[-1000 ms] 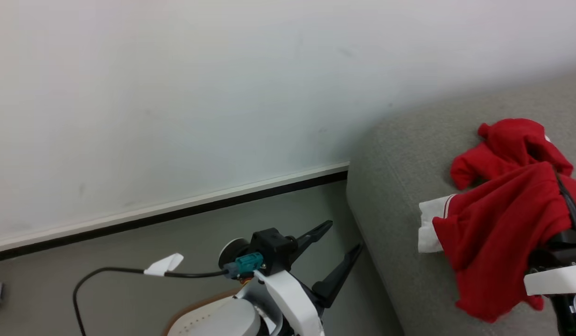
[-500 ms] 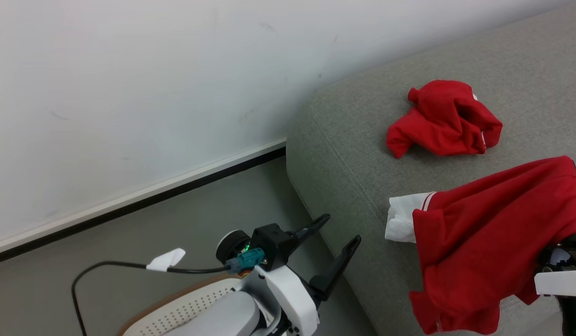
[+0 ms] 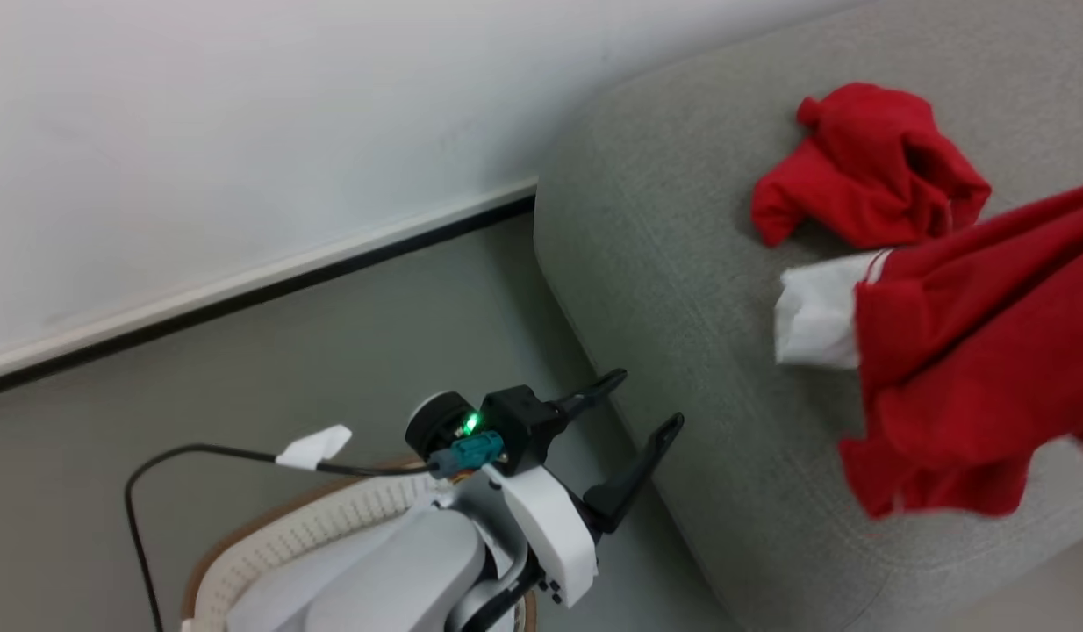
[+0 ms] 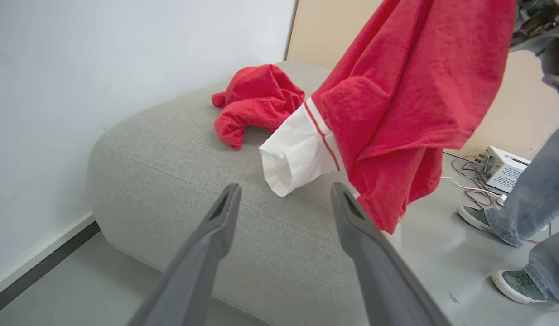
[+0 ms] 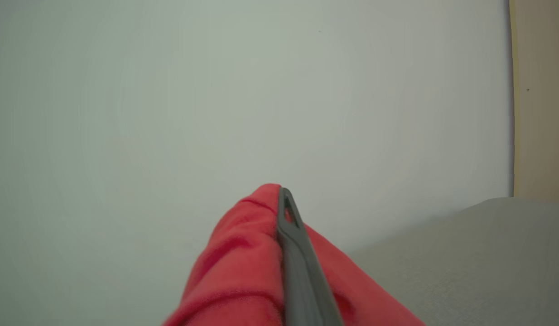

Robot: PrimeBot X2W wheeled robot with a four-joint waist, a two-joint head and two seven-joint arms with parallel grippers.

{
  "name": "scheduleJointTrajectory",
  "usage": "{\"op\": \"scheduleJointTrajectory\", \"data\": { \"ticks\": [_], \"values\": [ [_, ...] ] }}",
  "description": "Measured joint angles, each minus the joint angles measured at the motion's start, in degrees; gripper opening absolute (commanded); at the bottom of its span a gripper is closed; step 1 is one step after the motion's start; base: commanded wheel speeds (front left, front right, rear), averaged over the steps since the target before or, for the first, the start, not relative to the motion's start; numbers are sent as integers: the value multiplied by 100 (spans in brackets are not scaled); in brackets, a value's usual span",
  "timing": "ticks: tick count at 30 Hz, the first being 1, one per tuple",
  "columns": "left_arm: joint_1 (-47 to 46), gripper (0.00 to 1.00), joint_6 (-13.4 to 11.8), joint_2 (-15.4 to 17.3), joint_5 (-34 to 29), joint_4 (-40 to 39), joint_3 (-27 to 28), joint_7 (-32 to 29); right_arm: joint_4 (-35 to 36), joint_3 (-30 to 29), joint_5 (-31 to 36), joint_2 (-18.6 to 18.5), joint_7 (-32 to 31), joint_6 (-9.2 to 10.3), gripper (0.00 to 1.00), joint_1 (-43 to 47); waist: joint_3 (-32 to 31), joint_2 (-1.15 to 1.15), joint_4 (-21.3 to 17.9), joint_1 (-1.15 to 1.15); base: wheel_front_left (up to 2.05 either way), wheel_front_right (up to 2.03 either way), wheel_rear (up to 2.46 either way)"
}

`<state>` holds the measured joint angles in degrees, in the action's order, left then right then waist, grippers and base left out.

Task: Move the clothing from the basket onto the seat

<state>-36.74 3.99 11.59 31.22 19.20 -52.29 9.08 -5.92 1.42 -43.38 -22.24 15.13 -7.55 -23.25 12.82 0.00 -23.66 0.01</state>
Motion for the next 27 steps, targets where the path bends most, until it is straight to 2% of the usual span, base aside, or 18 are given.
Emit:
{"op": "scheduleJointTrajectory", "data": {
  "ticks": [7,14,20,23,25,26,27],
  "values": [
    [-265,100,-49,201,-108,-225,34,-208,-267,-435,-572,-543,1,0,0,-899,670,0,232,0,0,0,0],
    [-486,100,-156,361,-153,-458,130,-318,-1393,-516,-655,-1218,-59,0,0,-1510,1409,0,729,2,0,0,0],
    [-492,100,-216,419,-148,-465,204,-236,-2394,5,-572,-1506,-368,0,0,-1681,1734,0,1163,1,0,0,0],
    [-493,100,-237,466,-140,-444,244,-191,-2862,367,-482,-1589,-643,0,6,-1764,1808,0,1295,1,0,0,0],
    [-500,100,-240,464,-123,-431,257,-168,-3161,645,-380,-1669,-929,0,6,-1823,1814,0,1343,1,0,0,0],
    [-502,100,-253,463,-121,-415,259,-153,-3282,821,-336,-1700,-1144,0,0,-1862,1796,0,1353,1,0,0,0],
    [-506,100,-252,456,-110,-399,265,-142,-3382,1004,-297,-1736,-1366,0,0,-1886,1772,0,1359,0,0,0,0]
  ]
}}
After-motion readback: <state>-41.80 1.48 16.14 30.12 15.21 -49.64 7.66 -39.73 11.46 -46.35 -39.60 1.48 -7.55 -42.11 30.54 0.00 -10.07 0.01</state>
